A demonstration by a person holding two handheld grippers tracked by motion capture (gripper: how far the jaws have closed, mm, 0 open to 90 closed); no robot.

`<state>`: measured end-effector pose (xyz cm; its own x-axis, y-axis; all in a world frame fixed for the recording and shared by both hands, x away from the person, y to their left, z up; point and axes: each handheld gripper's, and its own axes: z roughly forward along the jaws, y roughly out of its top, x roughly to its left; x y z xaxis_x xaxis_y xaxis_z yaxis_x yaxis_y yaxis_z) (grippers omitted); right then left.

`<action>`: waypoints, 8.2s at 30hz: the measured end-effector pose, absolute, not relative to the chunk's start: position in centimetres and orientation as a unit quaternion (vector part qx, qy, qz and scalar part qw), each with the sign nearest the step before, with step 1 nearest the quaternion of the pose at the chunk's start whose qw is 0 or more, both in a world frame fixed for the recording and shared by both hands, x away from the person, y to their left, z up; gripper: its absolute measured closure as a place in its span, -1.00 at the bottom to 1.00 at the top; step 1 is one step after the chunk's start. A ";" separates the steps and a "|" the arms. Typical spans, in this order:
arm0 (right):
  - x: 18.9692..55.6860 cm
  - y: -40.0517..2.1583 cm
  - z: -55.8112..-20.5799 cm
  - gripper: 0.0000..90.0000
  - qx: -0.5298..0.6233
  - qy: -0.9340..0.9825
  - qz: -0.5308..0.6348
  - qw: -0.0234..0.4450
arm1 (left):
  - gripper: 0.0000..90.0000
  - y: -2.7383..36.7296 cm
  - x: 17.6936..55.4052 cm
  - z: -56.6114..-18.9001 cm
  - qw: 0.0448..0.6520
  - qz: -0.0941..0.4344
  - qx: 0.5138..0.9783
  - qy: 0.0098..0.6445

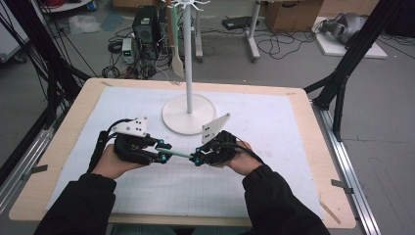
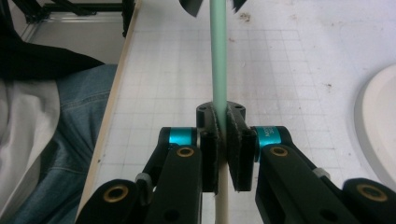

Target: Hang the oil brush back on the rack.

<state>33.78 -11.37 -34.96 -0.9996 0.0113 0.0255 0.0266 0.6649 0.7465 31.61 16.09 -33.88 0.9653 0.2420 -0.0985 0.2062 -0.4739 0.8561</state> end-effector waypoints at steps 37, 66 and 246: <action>33.0 -10.0 -34.8 0.88 -0.016 -0.910 -0.415 -0.005 | 0.55 16.6 31.4 -33.3 0.511 0.011 0.849 0.133; 33.0 -9.0 -35.4 0.86 -0.018 -0.910 -0.413 -0.016 | 0.84 15.9 31.5 -33.3 0.516 0.001 0.847 0.129; 40.3 -18.6 -23.2 -0.44 -0.275 -0.797 -0.529 -0.095 | -0.43 22.4 29.9 -36.2 0.510 0.134 0.802 0.279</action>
<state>40.31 -18.63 -23.19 -0.8304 0.5395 0.1393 0.3378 0.2885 0.8959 29.91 22.37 -36.17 0.8077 0.5855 -0.0692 0.3113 -0.3238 0.8934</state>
